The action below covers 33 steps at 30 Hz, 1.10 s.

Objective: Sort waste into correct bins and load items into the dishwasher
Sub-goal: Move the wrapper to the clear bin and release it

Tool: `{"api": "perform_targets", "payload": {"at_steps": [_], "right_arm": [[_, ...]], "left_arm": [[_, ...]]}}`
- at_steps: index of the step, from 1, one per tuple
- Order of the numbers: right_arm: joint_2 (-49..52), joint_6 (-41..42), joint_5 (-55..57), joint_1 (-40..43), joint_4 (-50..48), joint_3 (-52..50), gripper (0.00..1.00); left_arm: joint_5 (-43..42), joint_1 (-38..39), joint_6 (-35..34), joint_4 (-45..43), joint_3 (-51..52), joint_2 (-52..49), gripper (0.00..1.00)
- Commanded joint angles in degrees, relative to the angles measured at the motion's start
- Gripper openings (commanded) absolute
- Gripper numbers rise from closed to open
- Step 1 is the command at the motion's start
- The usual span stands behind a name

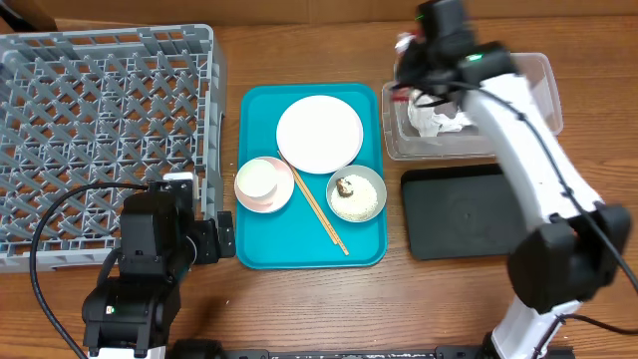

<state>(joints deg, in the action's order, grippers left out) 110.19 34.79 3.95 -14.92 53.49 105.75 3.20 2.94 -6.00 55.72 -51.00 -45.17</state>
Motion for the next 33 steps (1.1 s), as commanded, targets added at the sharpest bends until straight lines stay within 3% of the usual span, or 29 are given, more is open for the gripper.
{"api": "perform_targets", "payload": {"at_steps": [1, 3, 6, 7, 9, 14, 22, 28, 33], "right_arm": [[1.05, 1.42, 1.33, 4.85, 2.27, -0.76, 0.05], [1.05, 1.36, 0.68, 6.82, 2.45, -1.81, 0.28], [1.05, -1.38, -1.09, 8.70, 2.51, -2.03, 0.45], [0.81, -5.27, -3.04, 9.38, 2.51, -1.79, 0.64], [0.42, -8.44, -4.92, 9.86, 2.80, -1.44, 0.80], [-2.62, -10.21, -5.88, 9.92, 6.93, -1.03, 0.83], [-10.03, -15.08, -9.25, 9.42, 22.18, -1.92, 0.84], [-18.53, -15.80, -9.20, 7.32, 22.86, -7.72, 0.84], [-23.23, -18.78, -9.25, 0.22, 18.95, -13.86, 0.84]], "left_arm": [[-0.70, 0.35, -0.85, -0.26, -1.46, 0.17, 1.00], [-0.70, 0.35, -0.85, -0.26, -1.46, 0.17, 1.00], [-0.70, 0.35, -0.85, -0.26, -1.46, 0.17, 1.00], [-0.70, 0.35, -0.85, -0.26, -1.46, 0.17, 1.00], [-0.70, 0.35, -0.85, -0.26, -1.46, 0.17, 1.00], [-0.68, 0.35, -0.83, -0.26, -1.46, 0.17, 1.00], [-0.63, 0.35, -0.83, -0.26, -1.46, 0.17, 1.00], [-0.63, 0.35, -0.83, -0.26, -1.46, 0.17, 1.00], [-0.66, 0.35, -0.83, -0.26, -1.46, 0.17, 1.00]]}}
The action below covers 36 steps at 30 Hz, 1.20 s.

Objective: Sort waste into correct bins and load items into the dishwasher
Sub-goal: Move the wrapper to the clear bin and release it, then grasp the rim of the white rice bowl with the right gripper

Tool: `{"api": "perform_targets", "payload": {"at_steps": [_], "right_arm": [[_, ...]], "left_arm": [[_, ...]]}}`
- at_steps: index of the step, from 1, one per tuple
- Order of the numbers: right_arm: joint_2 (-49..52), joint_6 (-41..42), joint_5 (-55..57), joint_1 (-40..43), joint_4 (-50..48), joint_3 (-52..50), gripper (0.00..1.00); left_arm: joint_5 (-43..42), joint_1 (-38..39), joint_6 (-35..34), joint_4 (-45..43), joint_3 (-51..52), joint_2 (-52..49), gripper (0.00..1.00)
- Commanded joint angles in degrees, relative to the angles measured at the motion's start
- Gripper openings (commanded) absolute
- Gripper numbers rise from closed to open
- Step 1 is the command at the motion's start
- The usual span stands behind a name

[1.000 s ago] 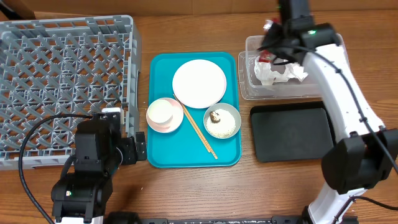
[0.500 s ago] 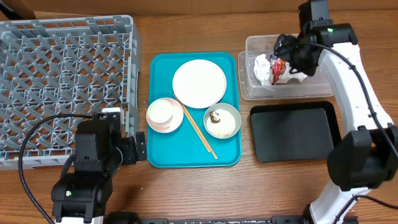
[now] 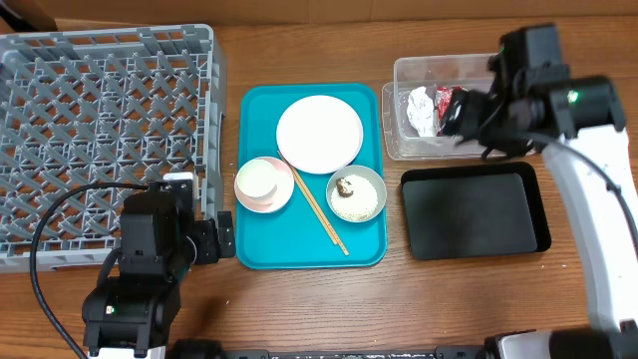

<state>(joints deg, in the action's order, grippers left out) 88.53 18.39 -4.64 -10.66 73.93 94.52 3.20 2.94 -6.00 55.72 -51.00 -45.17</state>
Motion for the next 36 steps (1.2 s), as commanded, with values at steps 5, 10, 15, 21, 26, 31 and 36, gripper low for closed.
{"api": "perform_targets", "payload": {"at_steps": [5, 10, 15, 21, 26, 31, 36], "right_arm": [[-0.02, -2.14, -0.61, -15.72, -9.07, -9.16, 0.81], [3.30, -1.90, -0.59, -24.09, -19.56, -15.50, 0.66], [9.31, -1.88, -0.42, -28.28, -27.74, -17.57, 0.55], [17.40, 1.99, -0.63, -29.55, -31.41, -17.57, 0.43], [21.16, 3.58, -0.61, -30.49, -31.91, -17.57, 0.38], [23.87, 5.70, -0.57, -32.06, -31.98, -17.57, 0.31], [24.59, 10.01, 2.82, -32.74, -31.32, -17.59, 0.25]], "left_arm": [[-0.63, 0.35, -0.83, -0.24, -1.46, 0.17, 1.00], [0.44, 0.35, -0.85, -0.22, -1.46, 0.17, 1.00], [5.73, 0.35, -3.78, 0.72, -1.46, 0.17, 1.00], [7.30, 0.35, -4.94, 1.03, -1.46, 0.17, 1.00], [7.32, 0.35, -4.94, 1.01, -1.46, 0.17, 1.00], [7.32, 0.35, -4.94, 1.01, -1.46, 0.17, 1.00], [7.32, 0.35, -4.92, 1.01, -1.46, 0.17, 1.00]]}}
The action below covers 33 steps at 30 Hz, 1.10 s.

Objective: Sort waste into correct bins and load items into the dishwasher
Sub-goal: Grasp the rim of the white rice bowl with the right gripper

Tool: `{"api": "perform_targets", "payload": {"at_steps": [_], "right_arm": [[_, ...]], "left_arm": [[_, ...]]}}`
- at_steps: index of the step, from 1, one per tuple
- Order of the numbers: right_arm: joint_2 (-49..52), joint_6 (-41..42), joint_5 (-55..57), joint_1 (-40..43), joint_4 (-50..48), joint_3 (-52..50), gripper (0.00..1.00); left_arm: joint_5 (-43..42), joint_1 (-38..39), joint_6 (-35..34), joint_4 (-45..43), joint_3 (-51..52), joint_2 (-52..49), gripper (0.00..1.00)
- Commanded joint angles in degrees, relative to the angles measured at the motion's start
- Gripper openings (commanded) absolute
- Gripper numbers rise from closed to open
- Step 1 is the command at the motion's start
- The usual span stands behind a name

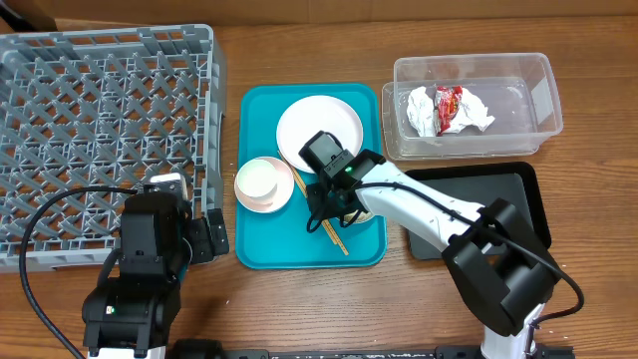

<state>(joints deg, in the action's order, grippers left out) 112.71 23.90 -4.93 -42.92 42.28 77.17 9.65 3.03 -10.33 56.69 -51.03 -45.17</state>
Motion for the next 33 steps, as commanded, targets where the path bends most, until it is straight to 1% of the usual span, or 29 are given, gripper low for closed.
{"api": "perform_targets", "payload": {"at_steps": [1, 4, 10, 16, 23, 28, 33], "right_arm": [[0.42, 5.88, 3.85, -0.48, 0.57, -0.24, 0.25], [0.42, 6.60, 4.04, -0.48, 0.63, -0.24, 0.16], [0.42, 6.60, 3.76, -0.48, 0.90, -0.22, 0.04], [-1.31, 6.08, 3.80, -0.48, 2.80, 0.50, 0.04], [-9.22, 4.17, 6.34, 1.05, 9.27, 5.88, 0.04], [-14.78, 4.20, 5.01, 4.37, 14.49, 7.63, 0.04], [-18.69, 4.20, 0.72, 11.47, 18.80, 7.61, 0.04]], "left_arm": [[0.85, 0.26, -0.59, 0.04, -1.44, 0.17, 1.00], [0.85, 0.26, -0.59, 0.07, -1.44, 0.17, 1.00], [0.87, 0.26, -0.59, 0.04, -1.44, 0.17, 1.00], [0.90, 0.26, -0.57, 0.04, -1.44, 0.17, 1.00], [0.87, 0.26, -0.59, -0.02, -1.44, 0.17, 1.00], [0.87, 0.26, -0.59, -0.17, -1.44, 0.17, 1.00], [0.90, 0.26, -0.59, -0.20, -1.44, 0.17, 1.00]]}}
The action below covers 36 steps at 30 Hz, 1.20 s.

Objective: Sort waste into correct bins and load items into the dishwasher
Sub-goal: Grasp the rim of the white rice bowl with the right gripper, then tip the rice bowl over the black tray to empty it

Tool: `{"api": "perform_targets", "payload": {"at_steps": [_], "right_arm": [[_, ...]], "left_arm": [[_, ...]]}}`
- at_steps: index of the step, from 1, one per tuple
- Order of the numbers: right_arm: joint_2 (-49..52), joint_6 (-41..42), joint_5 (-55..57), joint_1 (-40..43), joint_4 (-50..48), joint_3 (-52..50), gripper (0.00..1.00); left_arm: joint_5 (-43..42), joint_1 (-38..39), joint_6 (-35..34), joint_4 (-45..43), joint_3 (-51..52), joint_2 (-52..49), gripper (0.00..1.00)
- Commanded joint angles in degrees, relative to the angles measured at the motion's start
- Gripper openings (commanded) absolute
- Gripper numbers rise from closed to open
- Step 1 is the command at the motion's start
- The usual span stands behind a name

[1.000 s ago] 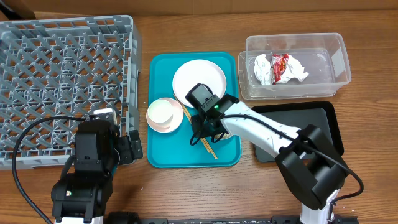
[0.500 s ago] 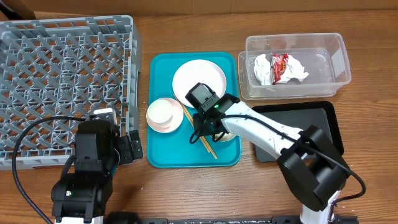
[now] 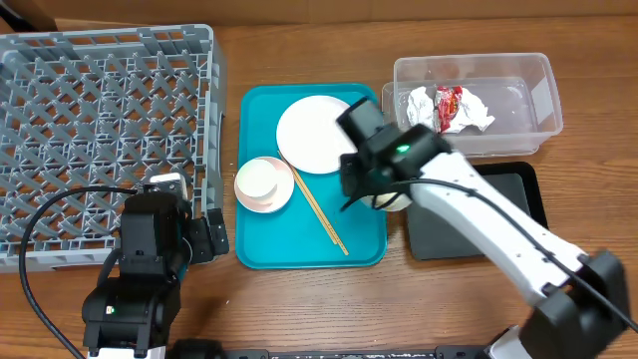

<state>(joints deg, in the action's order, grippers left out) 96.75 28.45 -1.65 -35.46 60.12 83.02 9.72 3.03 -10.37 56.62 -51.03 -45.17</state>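
Note:
My right gripper (image 3: 381, 195) hangs over the right edge of the teal tray (image 3: 261, 249), shut on the small bowl (image 3: 397, 199), which shows only as a pale rim under the fingers. Its food scrap is hidden. On the tray lie a white plate (image 3: 314, 135), a pink bowl with a white cup in it (image 3: 262, 182) and a pair of chopsticks (image 3: 321, 214). The grey dish rack (image 3: 100, 130) stands at the left. My left gripper (image 3: 207, 237) rests by the rack's front right corner with nothing in it.
A clear bin (image 3: 523, 110) at the back right holds crumpled white and red waste (image 3: 449, 108). A black tray (image 3: 498, 214) lies in front of it, right beside the teal tray. A black cable loops along the left arm.
The small bowl has left its place on the tray's right half and is now at the tray's right edge, in my right gripper. The left arm has not moved.
My right gripper was first over the clear bin's left end among the waste. Then it stood at the bin's right side, with the white and red waste lying inside. Then it was down at the small bowl on the tray, and now it holds that bowl further right.

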Motion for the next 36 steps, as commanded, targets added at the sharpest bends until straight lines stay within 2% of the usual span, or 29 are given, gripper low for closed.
{"api": "perform_targets", "payload": {"at_steps": [1, 9, 16, 24, 29, 36], "right_arm": [[-2.89, -0.37, -4.02, 6.05, 1.81, 1.75, 0.04], [-2.89, -9.38, -22.80, 20.52, 2.43, -2.95, 0.04], [-2.86, -20.02, -43.80, 30.21, -5.01, -14.75, 0.04], [-2.86, -21.03, -61.02, 40.65, -18.99, -27.52, 0.04], [-2.78, -21.09, -65.18, 47.30, -19.67, -29.33, 0.04], [-2.78, -20.76, -79.08, 56.11, -20.61, -29.40, 0.04]], "left_arm": [[0.83, 0.26, -0.55, -0.20, -1.44, 0.17, 1.00], [0.83, 0.26, -0.55, -0.33, -1.44, 0.17, 1.00], [0.81, 0.26, -0.55, -0.35, -1.44, 0.17, 1.00], [0.81, 0.26, -0.55, -0.33, -1.44, 0.17, 1.00], [0.79, 0.26, -0.57, -0.33, -1.44, 0.17, 1.00], [0.79, 0.26, -0.57, -0.33, -1.44, 0.17, 1.00]]}}
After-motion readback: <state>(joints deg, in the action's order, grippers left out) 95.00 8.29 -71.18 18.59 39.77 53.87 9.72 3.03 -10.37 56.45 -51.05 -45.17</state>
